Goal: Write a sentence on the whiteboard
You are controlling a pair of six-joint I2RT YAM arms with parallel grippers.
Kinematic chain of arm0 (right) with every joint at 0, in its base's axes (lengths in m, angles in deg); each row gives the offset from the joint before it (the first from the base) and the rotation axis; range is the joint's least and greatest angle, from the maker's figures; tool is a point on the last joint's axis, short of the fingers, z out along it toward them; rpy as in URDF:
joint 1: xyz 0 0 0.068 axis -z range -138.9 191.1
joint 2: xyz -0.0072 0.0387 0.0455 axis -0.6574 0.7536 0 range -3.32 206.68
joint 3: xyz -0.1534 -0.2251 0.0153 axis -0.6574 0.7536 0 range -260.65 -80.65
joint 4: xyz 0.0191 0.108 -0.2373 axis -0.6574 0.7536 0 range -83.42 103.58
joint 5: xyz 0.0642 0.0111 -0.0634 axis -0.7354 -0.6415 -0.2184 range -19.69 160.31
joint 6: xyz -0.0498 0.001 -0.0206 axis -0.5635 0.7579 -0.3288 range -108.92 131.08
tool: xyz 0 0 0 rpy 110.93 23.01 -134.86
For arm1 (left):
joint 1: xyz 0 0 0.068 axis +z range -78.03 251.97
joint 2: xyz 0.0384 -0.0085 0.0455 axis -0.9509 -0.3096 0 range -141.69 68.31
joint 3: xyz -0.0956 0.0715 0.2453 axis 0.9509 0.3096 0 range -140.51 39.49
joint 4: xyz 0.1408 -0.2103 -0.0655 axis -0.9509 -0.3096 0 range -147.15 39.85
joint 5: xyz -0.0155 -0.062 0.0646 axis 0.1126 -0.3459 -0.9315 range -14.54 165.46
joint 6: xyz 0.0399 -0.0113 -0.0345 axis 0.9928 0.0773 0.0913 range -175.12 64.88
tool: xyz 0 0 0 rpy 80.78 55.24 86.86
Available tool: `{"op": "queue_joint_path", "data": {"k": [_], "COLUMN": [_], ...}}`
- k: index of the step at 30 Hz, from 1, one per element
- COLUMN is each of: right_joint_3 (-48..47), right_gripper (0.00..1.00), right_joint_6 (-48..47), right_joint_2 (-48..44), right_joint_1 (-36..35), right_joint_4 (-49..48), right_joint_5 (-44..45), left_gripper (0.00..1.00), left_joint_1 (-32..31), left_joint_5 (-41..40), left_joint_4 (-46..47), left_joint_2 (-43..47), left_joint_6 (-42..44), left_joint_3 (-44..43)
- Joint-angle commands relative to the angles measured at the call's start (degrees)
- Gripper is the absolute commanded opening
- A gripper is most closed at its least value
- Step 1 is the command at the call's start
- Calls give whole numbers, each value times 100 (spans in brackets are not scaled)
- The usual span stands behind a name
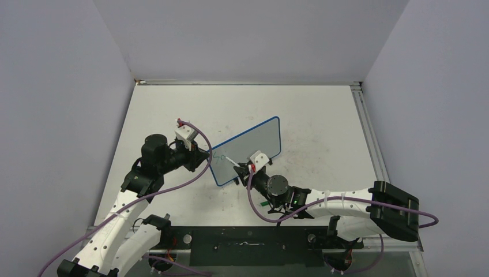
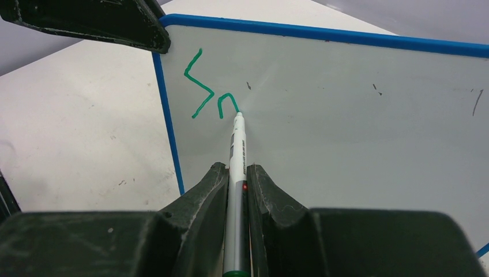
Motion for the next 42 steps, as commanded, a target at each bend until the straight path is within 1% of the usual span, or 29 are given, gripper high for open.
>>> {"op": "queue_joint_path", "data": {"k": [1,9,27,32,36,42], "right_joint_3": [-215,-242,20,74,125,158], "right_gripper": [5,5,5,5,5,5], "right_joint_6": [-88,-172,10,-7,48,144], "right_joint_2": [-184,-383,-261,-406,-489,-336], "right_joint_1": [9,8,9,-29,-61,-66], "right_joint_4": [-457,-530,-419,-328,-197,-220], "right_joint_5": [3,73,268,11,-21,-82], "left_gripper": [0,0,0,0,0,0], "left_joint_1": [-38,-38,-38,-38,-38,-38], "left_joint_5": [44,48,51,48,48,61], "left_joint_4": [-146,-138,-143,-143,-147,-147], "left_joint_2": [17,7,16,16,26,27], "left_joint_6": [4,4,4,4,-5,-5], "left_joint_3": [-20,-20,-22,-22,-18,-22]}}
